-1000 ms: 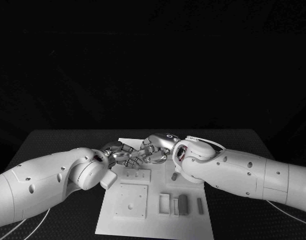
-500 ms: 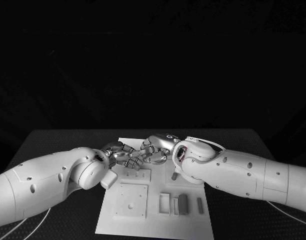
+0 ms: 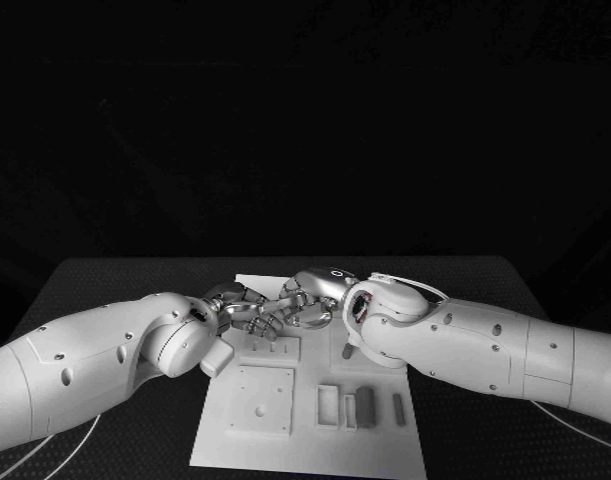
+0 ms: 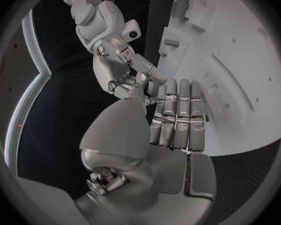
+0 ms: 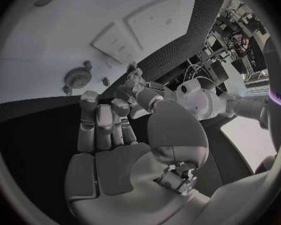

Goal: Assemble the parts on the task board

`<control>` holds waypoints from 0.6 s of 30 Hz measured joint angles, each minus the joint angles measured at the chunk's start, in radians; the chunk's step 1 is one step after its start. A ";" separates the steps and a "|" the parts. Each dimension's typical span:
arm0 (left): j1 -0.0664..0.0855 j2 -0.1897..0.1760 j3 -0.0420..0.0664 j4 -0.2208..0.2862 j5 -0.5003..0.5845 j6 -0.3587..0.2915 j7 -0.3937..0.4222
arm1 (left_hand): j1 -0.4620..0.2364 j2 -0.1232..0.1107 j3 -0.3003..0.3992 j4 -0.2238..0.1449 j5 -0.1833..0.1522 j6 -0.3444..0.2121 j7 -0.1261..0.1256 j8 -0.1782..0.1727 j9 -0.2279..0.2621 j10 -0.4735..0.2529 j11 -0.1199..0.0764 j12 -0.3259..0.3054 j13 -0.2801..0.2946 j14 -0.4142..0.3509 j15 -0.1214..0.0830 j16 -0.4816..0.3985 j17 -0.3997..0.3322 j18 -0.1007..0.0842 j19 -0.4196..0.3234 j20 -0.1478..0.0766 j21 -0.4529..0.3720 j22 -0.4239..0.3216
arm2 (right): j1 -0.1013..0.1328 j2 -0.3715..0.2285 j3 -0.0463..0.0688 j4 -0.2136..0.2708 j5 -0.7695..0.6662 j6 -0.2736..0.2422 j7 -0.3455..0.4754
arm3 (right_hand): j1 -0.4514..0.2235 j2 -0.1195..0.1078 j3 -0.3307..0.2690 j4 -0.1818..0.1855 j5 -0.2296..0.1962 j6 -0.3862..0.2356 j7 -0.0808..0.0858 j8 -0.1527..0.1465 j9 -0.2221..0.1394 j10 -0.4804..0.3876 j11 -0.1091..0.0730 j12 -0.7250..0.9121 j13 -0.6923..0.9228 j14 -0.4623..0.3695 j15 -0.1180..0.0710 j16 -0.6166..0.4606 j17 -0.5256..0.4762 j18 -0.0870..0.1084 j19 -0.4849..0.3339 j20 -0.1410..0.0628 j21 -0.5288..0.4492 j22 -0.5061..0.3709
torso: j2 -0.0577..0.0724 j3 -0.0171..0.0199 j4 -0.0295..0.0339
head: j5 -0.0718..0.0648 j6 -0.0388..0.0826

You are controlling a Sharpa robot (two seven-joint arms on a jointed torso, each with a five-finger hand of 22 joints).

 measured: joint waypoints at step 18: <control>0.000 0.002 0.000 0.000 -0.021 -0.023 -0.022 | -0.015 -0.015 0.013 0.000 0.000 0.012 -0.005 0.012 0.003 0.010 -0.004 0.007 0.022 0.009 -0.009 0.004 0.025 0.000 0.013 -0.005 0.000 0.007 | 0.000 0.001 0.000 0.002 -0.011 0.007 0.000 | 0.000 0.000 0.000 0.000 0.000 0.000 0.000 0.003 0.001 0.000 0.000 0.000 0.000 0.001 0.000 0.000 0.003 0.000 0.000 0.000 0.000 0.000 | 0.000 -0.0006 0.0001 | 0.001 -0.003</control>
